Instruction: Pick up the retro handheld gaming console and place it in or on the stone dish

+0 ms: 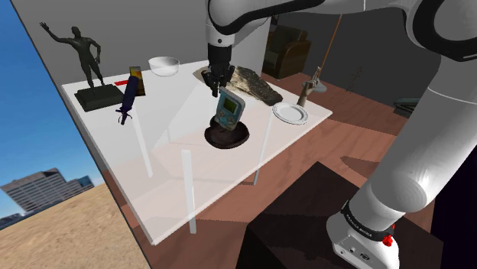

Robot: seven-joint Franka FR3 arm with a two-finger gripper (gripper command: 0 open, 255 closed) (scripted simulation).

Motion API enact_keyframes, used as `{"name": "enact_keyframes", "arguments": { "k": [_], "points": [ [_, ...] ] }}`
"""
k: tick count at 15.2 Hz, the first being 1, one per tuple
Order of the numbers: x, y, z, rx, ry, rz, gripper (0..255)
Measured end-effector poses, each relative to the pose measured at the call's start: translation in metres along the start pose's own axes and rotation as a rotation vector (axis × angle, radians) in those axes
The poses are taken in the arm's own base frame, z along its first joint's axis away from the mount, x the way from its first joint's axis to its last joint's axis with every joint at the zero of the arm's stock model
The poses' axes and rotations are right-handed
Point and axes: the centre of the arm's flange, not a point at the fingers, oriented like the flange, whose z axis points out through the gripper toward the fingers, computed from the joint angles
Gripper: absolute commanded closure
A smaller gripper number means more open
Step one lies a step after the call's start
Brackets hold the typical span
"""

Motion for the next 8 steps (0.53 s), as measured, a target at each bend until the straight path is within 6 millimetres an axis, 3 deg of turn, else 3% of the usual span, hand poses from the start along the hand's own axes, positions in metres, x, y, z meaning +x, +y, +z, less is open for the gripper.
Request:
{"name": "enact_keyframes", "arguments": {
  "k": [5,6,8],
  "points": [
    [-0.0001,0.0004,0.0018,0.0,0.0,0.0,255],
    [-0.0001,0.0004,0.0019,0.0,0.0,0.0,0],
    [-0.0001,0.0004,0.0017,0.0,0.001,0.0,0]
  ]
}}
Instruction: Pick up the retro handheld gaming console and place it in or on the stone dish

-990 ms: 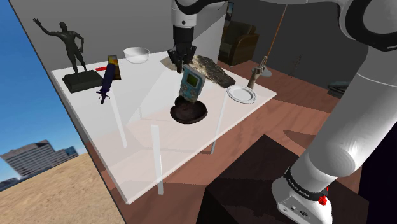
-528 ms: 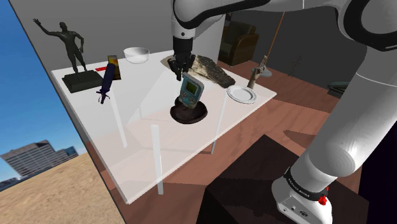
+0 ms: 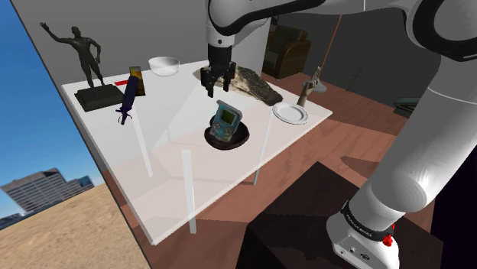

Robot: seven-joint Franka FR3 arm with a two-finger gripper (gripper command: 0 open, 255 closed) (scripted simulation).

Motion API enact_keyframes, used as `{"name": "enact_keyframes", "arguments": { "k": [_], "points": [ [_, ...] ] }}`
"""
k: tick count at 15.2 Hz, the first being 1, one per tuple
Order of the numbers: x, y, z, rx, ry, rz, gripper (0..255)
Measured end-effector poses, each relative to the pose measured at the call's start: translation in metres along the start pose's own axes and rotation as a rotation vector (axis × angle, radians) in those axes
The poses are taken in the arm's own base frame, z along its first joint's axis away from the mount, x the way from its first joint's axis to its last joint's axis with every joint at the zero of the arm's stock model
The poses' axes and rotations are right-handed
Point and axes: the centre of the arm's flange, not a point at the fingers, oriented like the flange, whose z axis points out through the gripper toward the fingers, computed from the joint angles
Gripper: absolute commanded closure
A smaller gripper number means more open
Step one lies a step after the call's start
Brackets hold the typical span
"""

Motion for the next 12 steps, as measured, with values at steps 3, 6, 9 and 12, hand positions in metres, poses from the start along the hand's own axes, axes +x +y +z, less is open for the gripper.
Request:
{"name": "enact_keyframes", "arguments": {
  "k": [3,6,9,12],
  "points": [
    [0.0,0.0,0.0,0.0,0.0,0.0,0],
    [0.0,0.0,-0.018,0.0,0.001,0.0,0],
    [-0.001,0.0,-0.045,0.0,0.002,0.0,0],
    [0.0,0.0,-0.049,0.0,0.001,0.0,0]
  ]
}}
